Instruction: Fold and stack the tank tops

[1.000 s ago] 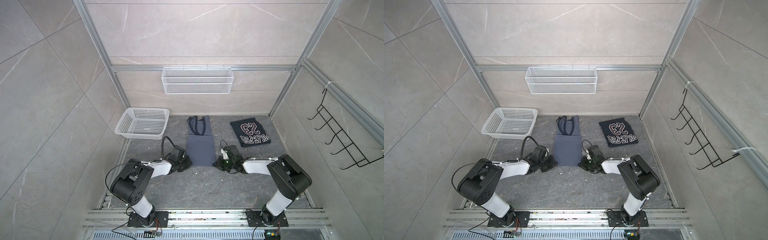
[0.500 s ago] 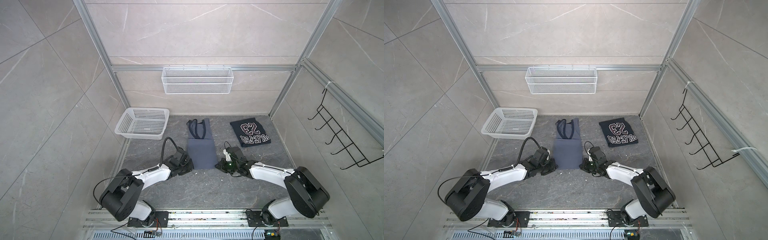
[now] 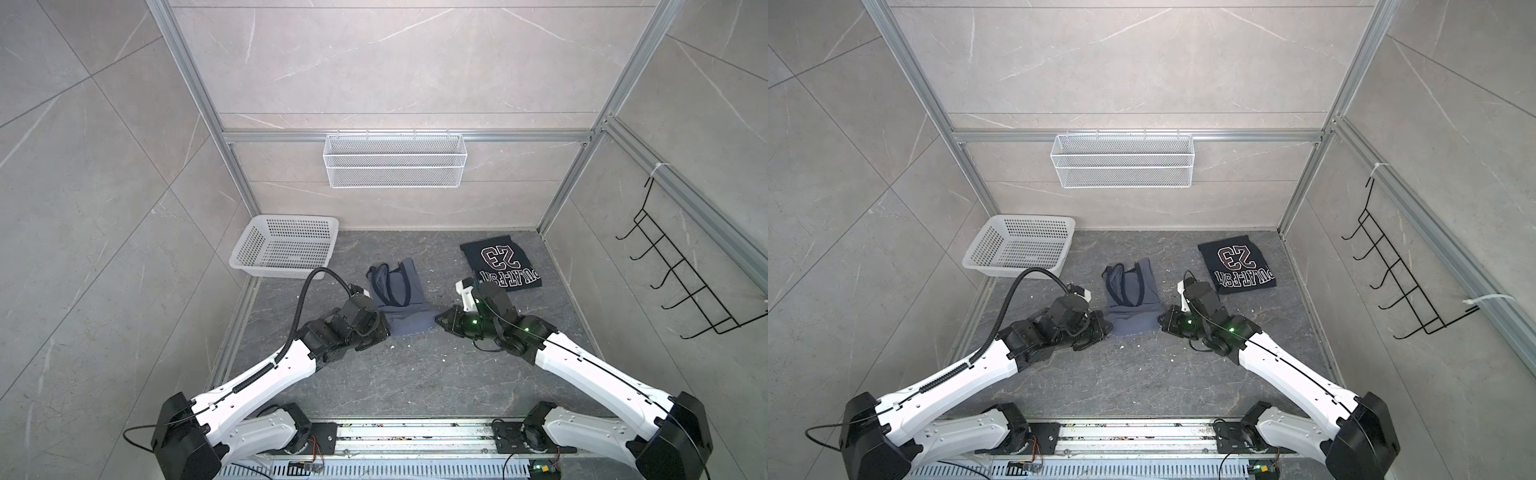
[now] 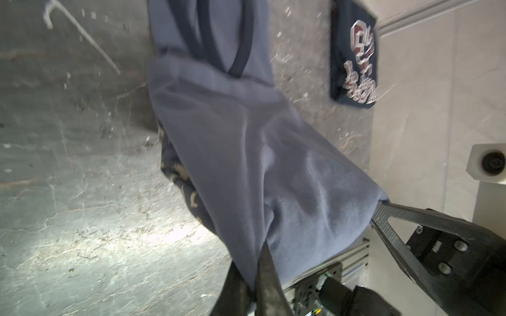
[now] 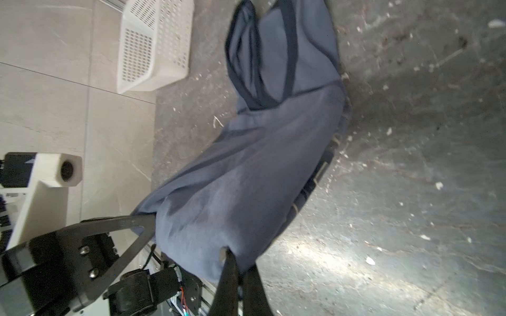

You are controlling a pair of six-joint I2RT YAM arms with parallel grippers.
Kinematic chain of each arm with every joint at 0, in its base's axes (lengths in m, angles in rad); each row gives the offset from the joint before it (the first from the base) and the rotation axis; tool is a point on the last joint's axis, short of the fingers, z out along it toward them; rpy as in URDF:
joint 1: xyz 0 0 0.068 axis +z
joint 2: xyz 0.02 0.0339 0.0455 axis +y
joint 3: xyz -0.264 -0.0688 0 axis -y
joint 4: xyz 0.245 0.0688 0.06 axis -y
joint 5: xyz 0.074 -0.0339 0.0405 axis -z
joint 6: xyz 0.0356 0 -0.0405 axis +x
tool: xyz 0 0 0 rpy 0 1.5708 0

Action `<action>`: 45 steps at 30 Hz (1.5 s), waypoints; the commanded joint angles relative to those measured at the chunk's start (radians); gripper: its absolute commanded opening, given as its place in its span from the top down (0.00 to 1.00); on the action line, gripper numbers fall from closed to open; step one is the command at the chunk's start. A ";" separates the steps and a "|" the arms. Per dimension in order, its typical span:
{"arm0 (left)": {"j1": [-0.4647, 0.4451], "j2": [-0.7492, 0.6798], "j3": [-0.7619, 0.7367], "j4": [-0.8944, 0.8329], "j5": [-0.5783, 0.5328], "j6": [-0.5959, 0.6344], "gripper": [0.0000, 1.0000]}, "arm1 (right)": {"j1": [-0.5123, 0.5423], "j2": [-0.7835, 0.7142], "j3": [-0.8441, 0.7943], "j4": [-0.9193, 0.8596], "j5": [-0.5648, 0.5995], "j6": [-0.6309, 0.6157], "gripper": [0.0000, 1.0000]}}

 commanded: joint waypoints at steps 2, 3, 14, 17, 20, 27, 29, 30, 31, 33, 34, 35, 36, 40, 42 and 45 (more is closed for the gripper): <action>0.082 0.048 0.110 -0.040 -0.019 0.040 0.98 | 0.002 0.090 0.150 -0.077 0.062 -0.055 1.00; 0.108 0.072 0.126 -0.031 0.003 0.049 0.98 | -0.001 0.119 0.182 -0.078 0.066 -0.069 1.00; 0.346 0.404 0.272 0.124 0.232 0.067 0.94 | -0.109 0.456 0.414 -0.025 -0.014 -0.122 1.00; 0.384 0.491 0.321 0.143 0.258 0.070 0.94 | -0.141 0.541 0.456 0.003 -0.044 -0.135 1.00; 0.406 0.560 0.390 0.120 0.245 0.081 0.93 | -0.163 0.609 0.506 0.028 -0.059 -0.153 1.00; 0.456 0.736 0.509 0.109 0.253 0.080 0.82 | -0.199 0.802 0.645 0.057 -0.104 -0.176 1.00; 0.468 0.785 0.536 0.111 0.255 0.081 0.68 | -0.202 0.856 0.686 0.055 -0.105 -0.188 0.91; 0.474 0.813 0.553 0.115 0.263 0.079 0.63 | -0.208 0.885 0.711 0.046 -0.096 -0.190 0.79; 0.482 0.840 0.573 0.123 0.272 0.080 0.59 | -0.215 0.913 0.734 0.038 -0.091 -0.191 0.67; 0.500 0.889 0.634 0.111 0.288 0.098 0.50 | -0.228 0.954 0.773 0.035 -0.081 -0.193 0.51; 0.508 0.913 0.674 0.083 0.278 0.113 0.45 | -0.232 0.973 0.803 0.016 -0.072 -0.202 0.46; 0.514 0.926 0.709 0.061 0.267 0.133 0.39 | -0.238 0.986 0.828 -0.005 -0.062 -0.211 0.43; 0.520 0.935 0.740 0.049 0.263 0.160 0.34 | -0.242 0.996 0.856 -0.031 -0.049 -0.223 0.40; 0.521 0.882 0.789 -0.053 0.195 0.277 0.23 | -0.246 0.936 0.833 -0.070 -0.024 -0.292 0.34; 0.515 0.808 0.714 -0.057 0.162 0.309 0.20 | -0.245 0.882 0.768 -0.074 -0.018 -0.321 0.32; 0.497 0.710 0.575 -0.041 0.149 0.354 0.15 | -0.245 0.796 0.636 -0.051 -0.015 -0.346 0.31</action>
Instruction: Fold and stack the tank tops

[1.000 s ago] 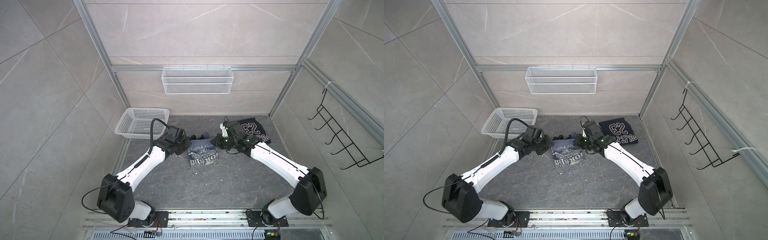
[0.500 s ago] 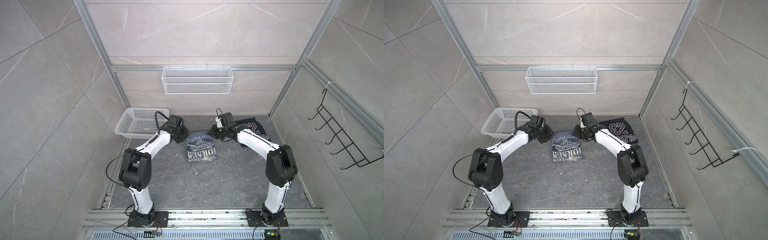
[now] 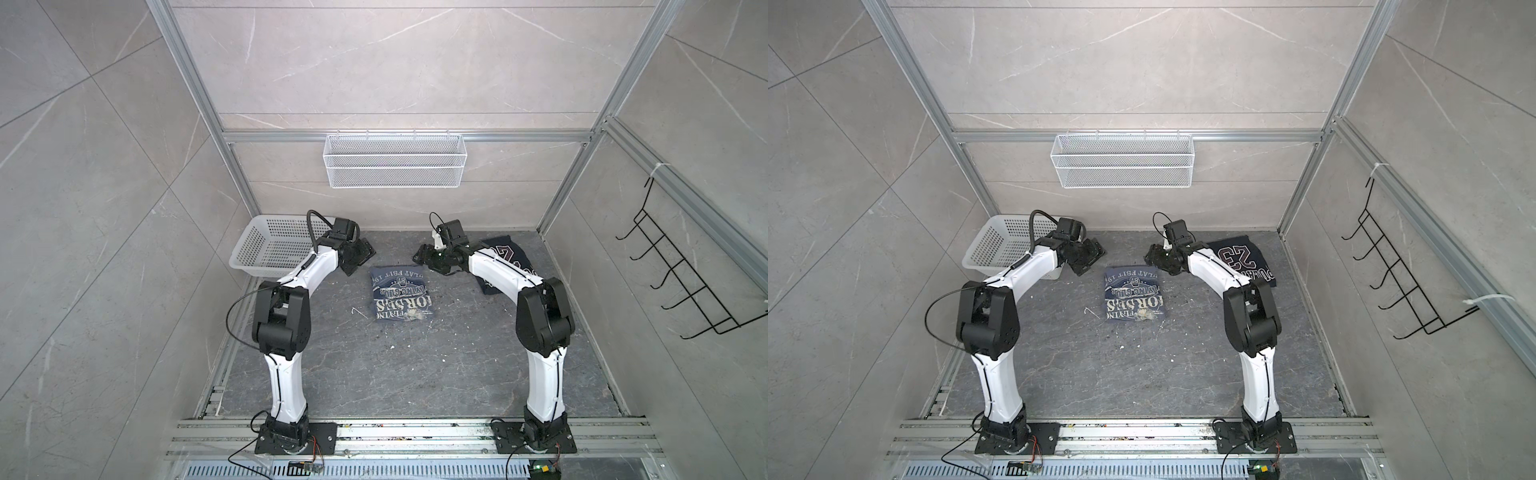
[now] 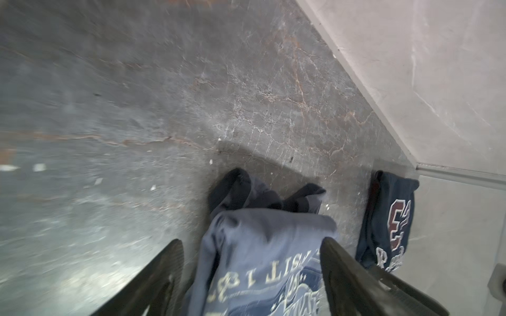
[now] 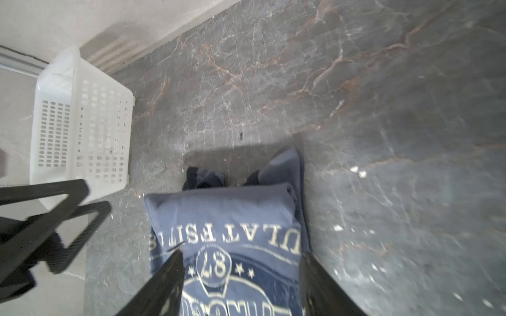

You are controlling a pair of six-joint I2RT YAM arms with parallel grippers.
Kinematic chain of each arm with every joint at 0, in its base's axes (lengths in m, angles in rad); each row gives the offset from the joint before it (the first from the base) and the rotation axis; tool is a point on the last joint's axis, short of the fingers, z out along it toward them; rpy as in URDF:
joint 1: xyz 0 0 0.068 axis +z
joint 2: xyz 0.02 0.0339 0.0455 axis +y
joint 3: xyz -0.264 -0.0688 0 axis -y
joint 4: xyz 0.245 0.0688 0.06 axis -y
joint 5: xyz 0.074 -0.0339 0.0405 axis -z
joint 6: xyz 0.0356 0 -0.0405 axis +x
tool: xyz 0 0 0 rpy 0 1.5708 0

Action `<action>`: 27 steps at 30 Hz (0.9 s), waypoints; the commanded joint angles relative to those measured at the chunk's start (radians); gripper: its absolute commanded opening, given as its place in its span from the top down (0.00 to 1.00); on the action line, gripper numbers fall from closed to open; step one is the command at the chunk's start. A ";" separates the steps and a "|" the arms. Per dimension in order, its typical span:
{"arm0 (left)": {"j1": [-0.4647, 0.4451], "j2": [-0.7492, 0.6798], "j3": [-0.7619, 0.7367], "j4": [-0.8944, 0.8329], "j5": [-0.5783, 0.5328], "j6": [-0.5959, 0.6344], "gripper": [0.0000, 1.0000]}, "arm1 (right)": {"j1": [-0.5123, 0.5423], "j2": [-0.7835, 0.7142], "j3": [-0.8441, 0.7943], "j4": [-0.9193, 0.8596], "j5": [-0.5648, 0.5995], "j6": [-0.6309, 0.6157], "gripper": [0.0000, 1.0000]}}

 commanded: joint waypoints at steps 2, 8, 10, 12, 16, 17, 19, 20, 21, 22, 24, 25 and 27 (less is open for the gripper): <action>-0.033 -0.147 -0.148 -0.021 -0.008 0.107 0.12 | 0.005 -0.131 -0.154 -0.007 0.006 -0.064 0.31; -0.063 -0.174 -0.342 0.144 0.093 0.079 0.08 | 0.004 -0.184 -0.345 0.103 -0.047 -0.052 0.21; -0.064 -0.157 -0.379 0.196 0.125 0.070 0.07 | 0.005 -0.170 -0.378 0.144 -0.084 -0.040 0.20; -0.064 -0.138 -0.406 0.243 0.142 0.064 0.08 | 0.005 -0.150 -0.402 0.181 -0.102 -0.026 0.18; -0.067 -0.087 -0.418 0.301 0.175 0.059 0.09 | 0.004 -0.092 -0.418 0.228 -0.132 -0.005 0.03; -0.070 -0.075 -0.417 0.309 0.181 0.057 0.10 | 0.005 -0.082 -0.420 0.240 -0.139 0.004 0.03; -0.077 -0.046 -0.407 0.316 0.188 0.056 0.13 | 0.005 -0.060 -0.422 0.262 -0.160 0.016 0.05; -0.081 -0.031 -0.401 0.320 0.193 0.053 0.16 | 0.006 -0.049 -0.420 0.268 -0.170 0.024 0.07; -0.084 -0.018 -0.397 0.320 0.192 0.051 0.18 | 0.006 -0.040 -0.420 0.272 -0.174 0.031 0.09; -0.088 -0.005 -0.392 0.322 0.194 0.046 0.20 | 0.005 -0.032 -0.418 0.278 -0.180 0.036 0.11; -0.095 0.017 -0.385 0.328 0.191 0.037 0.25 | 0.006 -0.018 -0.420 0.286 -0.186 0.043 0.16; -0.101 0.028 -0.380 0.329 0.191 0.035 0.27 | 0.005 -0.013 -0.420 0.290 -0.188 0.046 0.18; -0.113 0.049 -0.364 0.330 0.192 0.033 0.32 | 0.004 0.001 -0.416 0.293 -0.191 0.052 0.23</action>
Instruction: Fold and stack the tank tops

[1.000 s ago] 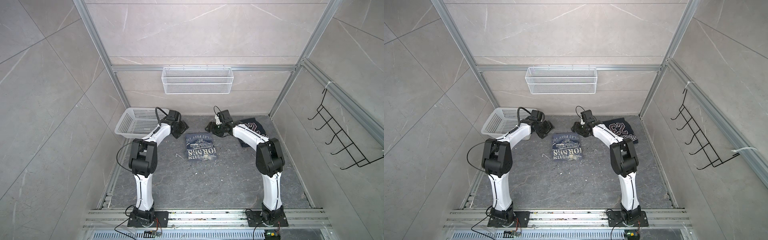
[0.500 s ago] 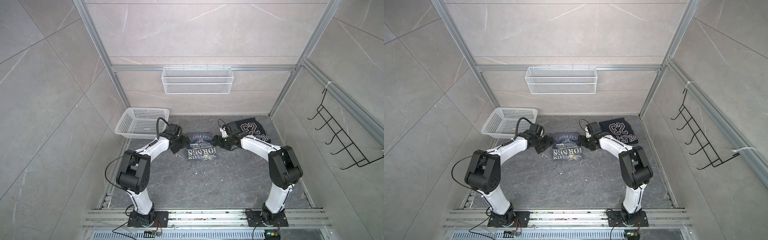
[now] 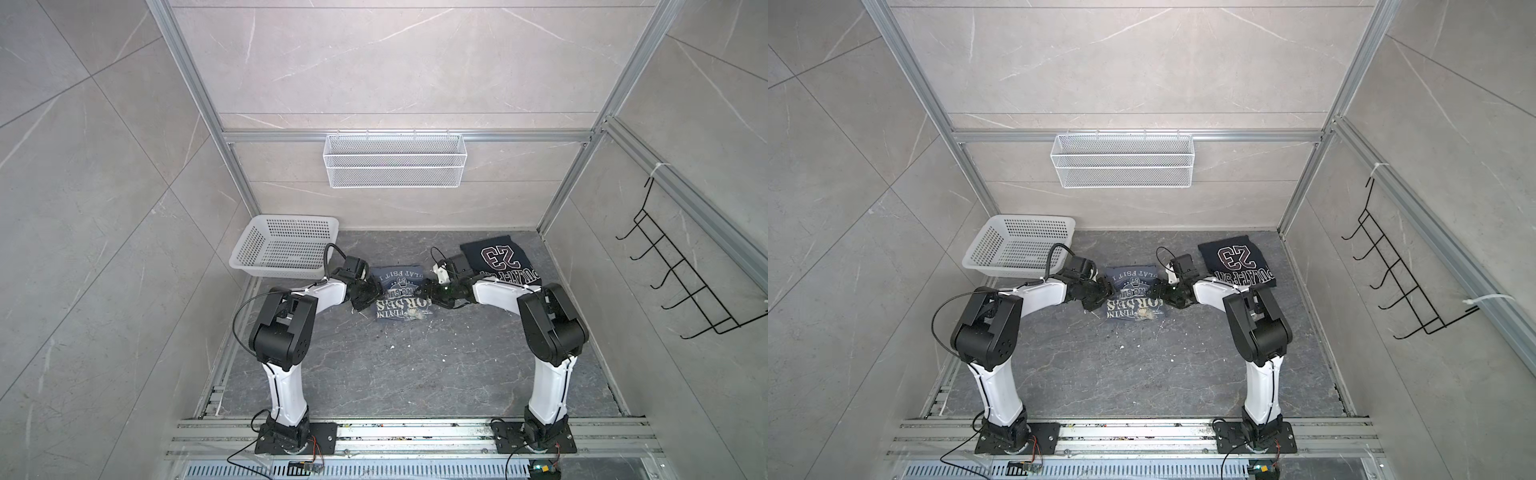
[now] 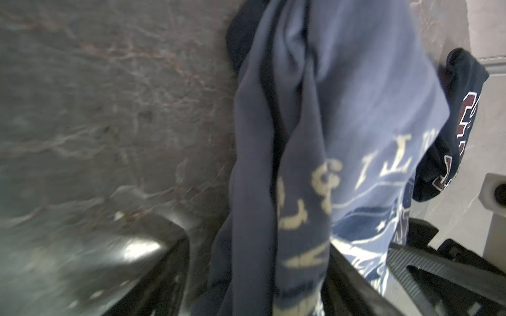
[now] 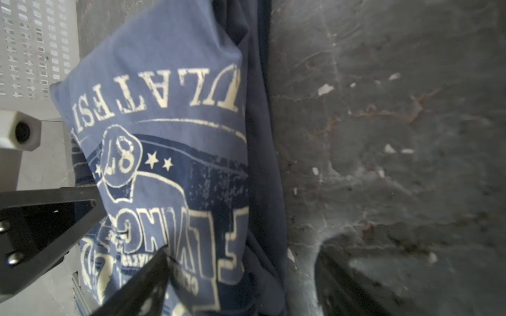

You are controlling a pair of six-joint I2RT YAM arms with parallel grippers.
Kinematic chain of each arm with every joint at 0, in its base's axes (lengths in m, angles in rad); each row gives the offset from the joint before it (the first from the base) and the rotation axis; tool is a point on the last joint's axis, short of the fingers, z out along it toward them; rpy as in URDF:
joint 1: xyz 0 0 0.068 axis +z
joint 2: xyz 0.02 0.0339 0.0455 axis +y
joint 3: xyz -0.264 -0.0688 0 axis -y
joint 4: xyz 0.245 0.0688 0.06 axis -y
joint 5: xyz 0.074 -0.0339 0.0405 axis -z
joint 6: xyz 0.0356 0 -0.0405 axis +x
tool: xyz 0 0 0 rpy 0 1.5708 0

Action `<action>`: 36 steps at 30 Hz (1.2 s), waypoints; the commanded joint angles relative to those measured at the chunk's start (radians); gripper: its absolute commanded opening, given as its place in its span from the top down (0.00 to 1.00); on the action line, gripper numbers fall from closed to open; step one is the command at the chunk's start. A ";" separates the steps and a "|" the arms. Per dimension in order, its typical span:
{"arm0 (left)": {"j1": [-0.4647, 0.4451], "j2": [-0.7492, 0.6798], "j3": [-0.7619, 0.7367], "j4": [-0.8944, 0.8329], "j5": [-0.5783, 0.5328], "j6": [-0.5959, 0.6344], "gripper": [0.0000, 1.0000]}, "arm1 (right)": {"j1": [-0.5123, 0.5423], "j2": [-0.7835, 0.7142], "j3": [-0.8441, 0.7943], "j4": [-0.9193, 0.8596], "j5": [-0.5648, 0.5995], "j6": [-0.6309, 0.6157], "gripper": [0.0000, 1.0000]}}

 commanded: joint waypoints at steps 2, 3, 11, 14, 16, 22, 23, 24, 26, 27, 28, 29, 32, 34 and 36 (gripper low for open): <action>-0.033 0.064 0.043 0.010 0.025 -0.013 0.37 | 0.003 0.049 -0.005 0.018 -0.024 0.023 0.30; -0.040 0.073 0.050 0.013 0.026 -0.015 0.40 | 0.003 0.051 -0.003 0.016 -0.024 0.025 0.34; -0.087 0.104 0.072 0.047 0.027 -0.043 0.62 | -0.005 0.026 -0.005 0.001 0.002 0.019 0.62; -0.111 0.109 0.082 0.082 0.033 -0.059 0.71 | -0.021 -0.006 -0.028 -0.007 0.031 0.013 0.72; -0.131 0.115 0.103 0.105 0.035 -0.070 0.76 | -0.039 -0.037 -0.046 -0.011 0.049 0.007 0.79; -0.195 0.163 0.217 0.165 0.054 -0.105 0.87 | -0.081 -0.148 -0.056 -0.104 0.176 -0.064 0.93; -0.202 0.173 0.236 0.177 0.055 -0.112 0.88 | -0.088 -0.166 -0.053 -0.121 0.201 -0.075 0.93; -0.211 0.183 0.258 0.195 0.060 -0.123 0.89 | -0.094 -0.191 -0.056 -0.134 0.226 -0.088 0.94; -0.224 0.205 0.300 0.216 0.069 -0.137 0.92 | -0.105 -0.240 -0.059 -0.150 0.280 -0.112 0.97; -0.231 0.216 0.321 0.231 0.072 -0.142 0.93 | -0.110 -0.265 -0.059 -0.162 0.312 -0.124 0.97; -0.238 0.228 0.344 0.246 0.075 -0.149 0.93 | -0.117 -0.289 -0.060 -0.172 0.348 -0.137 0.98; -0.246 0.239 0.362 0.259 0.076 -0.153 0.94 | -0.121 -0.308 -0.057 -0.180 0.377 -0.147 0.98; -0.269 0.280 0.439 0.296 0.083 -0.166 0.95 | -0.141 -0.352 -0.046 -0.200 0.442 -0.177 0.98; -0.286 0.315 0.503 0.309 0.083 -0.172 0.95 | -0.157 -0.368 -0.031 -0.217 0.484 -0.198 0.99; -0.299 0.355 0.566 0.322 0.088 -0.183 0.96 | -0.175 -0.376 -0.019 -0.225 0.518 -0.215 0.99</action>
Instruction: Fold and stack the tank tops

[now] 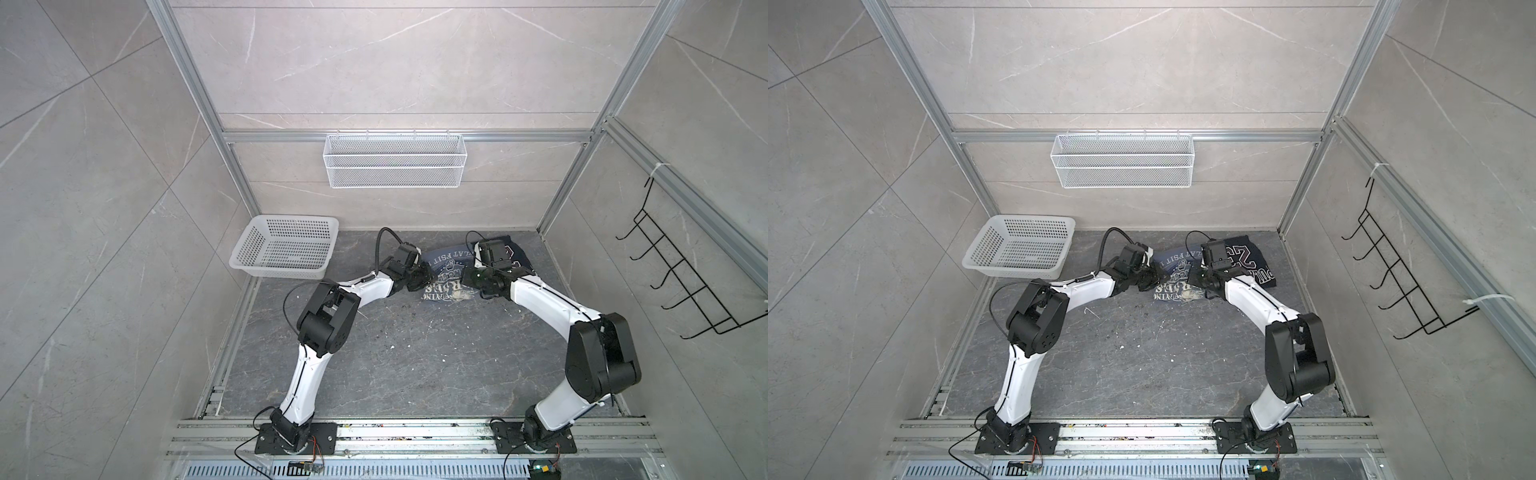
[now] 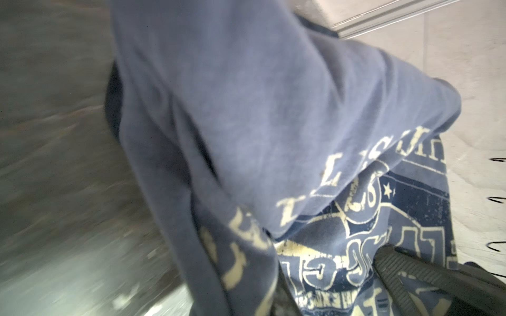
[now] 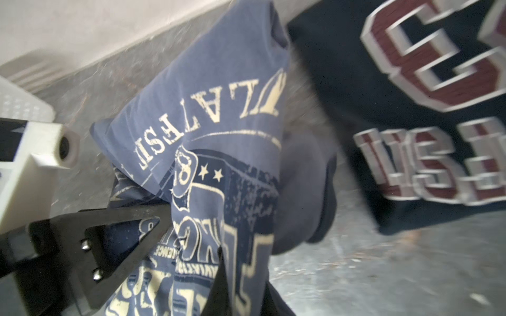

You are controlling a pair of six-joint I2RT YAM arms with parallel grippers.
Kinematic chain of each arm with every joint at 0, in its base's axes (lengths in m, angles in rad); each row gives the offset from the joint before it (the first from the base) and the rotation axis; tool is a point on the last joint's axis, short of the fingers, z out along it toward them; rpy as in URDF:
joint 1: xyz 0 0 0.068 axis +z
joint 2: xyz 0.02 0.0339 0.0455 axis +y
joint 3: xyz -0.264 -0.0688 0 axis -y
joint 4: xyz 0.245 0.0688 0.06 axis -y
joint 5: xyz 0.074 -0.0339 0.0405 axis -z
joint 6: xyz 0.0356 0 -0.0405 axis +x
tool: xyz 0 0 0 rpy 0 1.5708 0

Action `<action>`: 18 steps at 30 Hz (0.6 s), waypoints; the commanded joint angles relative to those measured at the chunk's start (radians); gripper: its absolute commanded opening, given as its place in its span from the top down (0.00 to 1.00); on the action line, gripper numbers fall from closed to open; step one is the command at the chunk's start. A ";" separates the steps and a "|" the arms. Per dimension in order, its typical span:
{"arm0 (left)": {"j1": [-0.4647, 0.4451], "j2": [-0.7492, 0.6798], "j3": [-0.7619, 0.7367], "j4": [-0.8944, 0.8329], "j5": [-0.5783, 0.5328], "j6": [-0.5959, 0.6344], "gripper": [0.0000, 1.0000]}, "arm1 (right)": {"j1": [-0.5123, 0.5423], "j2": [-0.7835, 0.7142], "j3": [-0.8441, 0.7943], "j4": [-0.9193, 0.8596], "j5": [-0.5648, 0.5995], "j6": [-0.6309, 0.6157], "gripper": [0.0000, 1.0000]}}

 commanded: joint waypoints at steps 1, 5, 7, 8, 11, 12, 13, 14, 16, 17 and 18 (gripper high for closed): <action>-0.026 0.058 0.119 0.091 0.037 -0.036 0.96 | -0.029 -0.026 0.034 -0.049 0.112 -0.063 1.00; -0.049 0.161 0.251 0.119 0.051 -0.063 0.96 | -0.071 -0.040 0.041 -0.035 0.135 -0.085 1.00; -0.059 0.204 0.316 0.116 0.058 -0.080 0.96 | -0.095 -0.047 0.047 -0.029 0.136 -0.087 1.00; -0.061 0.222 0.347 0.109 0.065 -0.090 0.96 | -0.107 -0.046 0.055 -0.032 0.126 -0.083 1.00; -0.064 0.225 0.358 0.085 0.054 -0.106 0.97 | -0.122 -0.043 0.064 -0.049 0.060 -0.065 1.00; -0.067 0.203 0.341 0.051 0.028 -0.085 0.97 | -0.123 -0.042 0.055 -0.050 0.040 -0.057 1.00; -0.069 0.180 0.331 0.000 0.004 -0.062 0.97 | -0.123 -0.041 0.045 -0.052 0.022 -0.045 1.00; -0.071 0.153 0.314 -0.059 -0.022 -0.038 0.98 | -0.122 -0.039 0.032 -0.060 -0.009 -0.033 0.99; -0.068 0.094 0.242 -0.113 -0.054 -0.024 0.98 | -0.121 -0.036 0.000 -0.071 -0.077 0.000 0.99; -0.066 0.047 0.195 -0.135 -0.074 -0.019 0.98 | -0.121 -0.035 -0.024 -0.078 -0.116 0.020 0.98; -0.066 0.010 0.148 -0.149 -0.089 -0.004 0.97 | -0.121 -0.038 -0.055 -0.073 -0.155 0.041 0.98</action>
